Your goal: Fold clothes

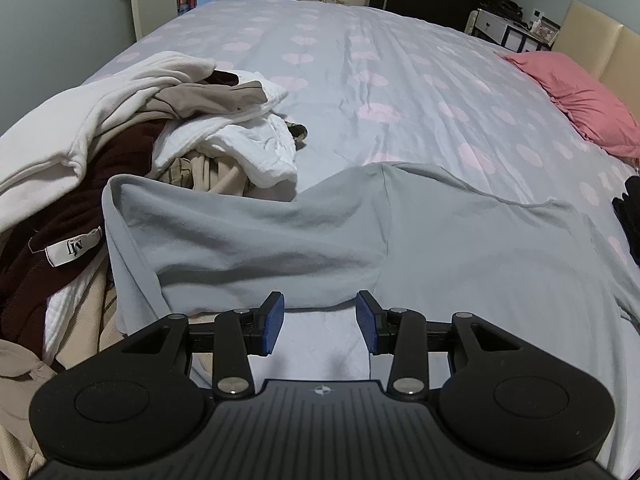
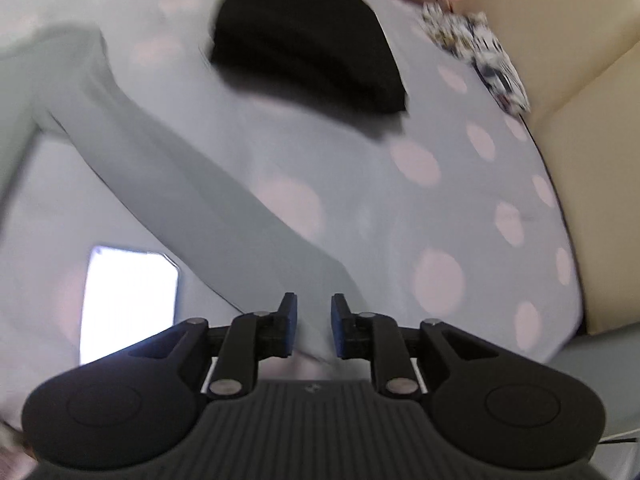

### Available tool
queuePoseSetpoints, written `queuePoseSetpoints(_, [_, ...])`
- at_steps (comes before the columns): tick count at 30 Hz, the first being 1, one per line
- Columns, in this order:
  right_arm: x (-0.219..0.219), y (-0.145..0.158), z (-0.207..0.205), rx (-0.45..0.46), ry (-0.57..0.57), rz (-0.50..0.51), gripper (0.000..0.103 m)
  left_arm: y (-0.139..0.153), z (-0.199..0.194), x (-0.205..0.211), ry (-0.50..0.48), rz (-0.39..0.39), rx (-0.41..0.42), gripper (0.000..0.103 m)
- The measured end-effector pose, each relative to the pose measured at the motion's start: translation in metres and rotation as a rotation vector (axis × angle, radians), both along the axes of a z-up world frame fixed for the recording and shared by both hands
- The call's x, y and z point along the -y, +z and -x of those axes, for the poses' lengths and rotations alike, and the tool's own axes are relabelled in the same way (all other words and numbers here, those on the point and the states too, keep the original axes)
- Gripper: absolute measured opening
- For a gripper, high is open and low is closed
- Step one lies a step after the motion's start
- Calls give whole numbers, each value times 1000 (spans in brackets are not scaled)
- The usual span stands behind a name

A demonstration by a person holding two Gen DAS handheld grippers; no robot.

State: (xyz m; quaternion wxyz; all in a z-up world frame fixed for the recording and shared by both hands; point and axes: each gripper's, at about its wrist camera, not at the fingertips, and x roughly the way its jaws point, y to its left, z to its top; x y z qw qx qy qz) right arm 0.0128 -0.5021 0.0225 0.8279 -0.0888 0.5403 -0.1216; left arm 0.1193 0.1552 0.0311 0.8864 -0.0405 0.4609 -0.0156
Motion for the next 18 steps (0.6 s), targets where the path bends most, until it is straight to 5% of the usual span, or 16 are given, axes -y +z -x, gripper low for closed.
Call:
queuePoseSetpoints(6, [-66,2,-2,44,121,-230,27,-2,5,0,-26,24,-33,37])
queuePoseSetpoints(18, [-165,-54,57,-226,477,-434,26,-10,49,20,-169,-2,-96,37])
